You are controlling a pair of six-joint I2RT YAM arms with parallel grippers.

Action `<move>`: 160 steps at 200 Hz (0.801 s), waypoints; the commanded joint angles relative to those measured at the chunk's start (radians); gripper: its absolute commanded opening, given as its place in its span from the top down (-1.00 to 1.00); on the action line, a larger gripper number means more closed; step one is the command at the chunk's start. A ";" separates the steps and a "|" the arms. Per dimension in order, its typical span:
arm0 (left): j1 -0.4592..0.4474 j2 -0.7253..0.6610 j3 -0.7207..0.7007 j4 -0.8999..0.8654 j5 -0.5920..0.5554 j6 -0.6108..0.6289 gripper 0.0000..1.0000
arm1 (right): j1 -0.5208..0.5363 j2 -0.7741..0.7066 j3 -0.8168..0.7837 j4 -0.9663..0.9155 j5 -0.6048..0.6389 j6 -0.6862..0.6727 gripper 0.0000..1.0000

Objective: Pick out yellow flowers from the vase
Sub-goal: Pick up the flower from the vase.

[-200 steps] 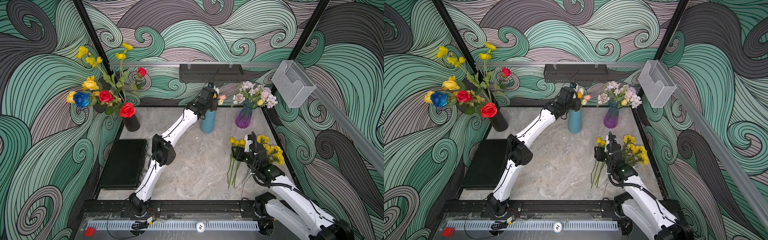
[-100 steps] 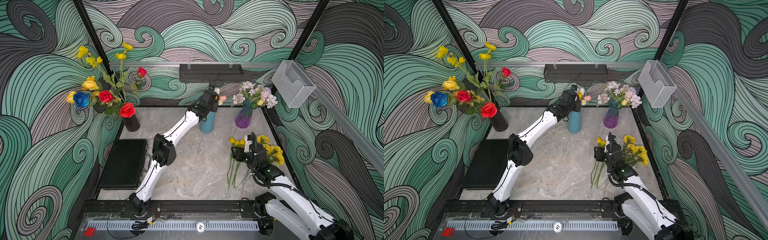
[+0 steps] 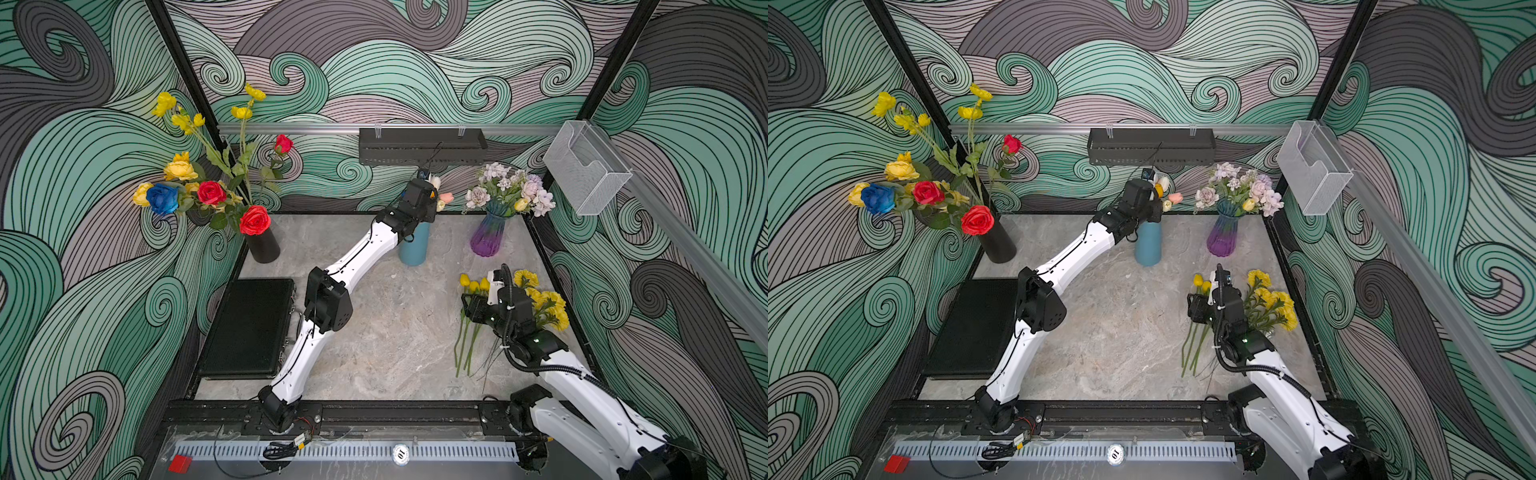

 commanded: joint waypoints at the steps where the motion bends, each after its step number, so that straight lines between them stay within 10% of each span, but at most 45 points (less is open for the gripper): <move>1: -0.001 -0.037 -0.002 0.035 -0.001 0.013 0.74 | -0.006 0.000 -0.004 0.019 -0.006 -0.003 -0.17; 160: 0.002 -0.178 -0.148 -0.012 0.249 0.029 0.87 | -0.006 0.002 -0.004 0.022 0.000 -0.006 -0.17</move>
